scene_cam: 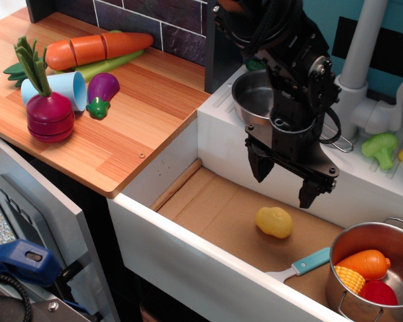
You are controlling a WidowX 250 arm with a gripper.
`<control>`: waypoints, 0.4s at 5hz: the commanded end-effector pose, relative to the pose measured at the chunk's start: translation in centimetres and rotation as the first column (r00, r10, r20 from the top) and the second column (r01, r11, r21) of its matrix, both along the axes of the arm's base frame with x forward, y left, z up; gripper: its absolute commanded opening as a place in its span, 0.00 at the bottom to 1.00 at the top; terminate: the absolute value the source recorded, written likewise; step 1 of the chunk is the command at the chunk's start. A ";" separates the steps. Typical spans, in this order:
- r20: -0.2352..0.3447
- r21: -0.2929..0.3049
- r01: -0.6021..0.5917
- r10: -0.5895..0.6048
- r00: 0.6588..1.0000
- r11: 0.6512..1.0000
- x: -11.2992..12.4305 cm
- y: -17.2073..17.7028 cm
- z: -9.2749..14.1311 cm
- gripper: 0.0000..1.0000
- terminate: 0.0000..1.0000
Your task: Put potato in pot or pan
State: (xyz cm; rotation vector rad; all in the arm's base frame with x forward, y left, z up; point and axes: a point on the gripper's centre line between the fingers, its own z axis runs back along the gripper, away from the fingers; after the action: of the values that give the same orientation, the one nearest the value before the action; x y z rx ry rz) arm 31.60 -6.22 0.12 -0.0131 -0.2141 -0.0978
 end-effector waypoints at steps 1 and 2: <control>0.000 0.000 0.000 0.000 1.000 1.000 0.0 0.0 0.0 1.00 0.00; 0.021 -0.033 0.002 -0.001 1.000 0.999 0.3 0.0 -1.5 1.00 0.00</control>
State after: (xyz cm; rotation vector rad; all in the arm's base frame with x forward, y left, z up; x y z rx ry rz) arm 31.29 -6.44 -3.30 -0.0615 -0.2200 -0.0885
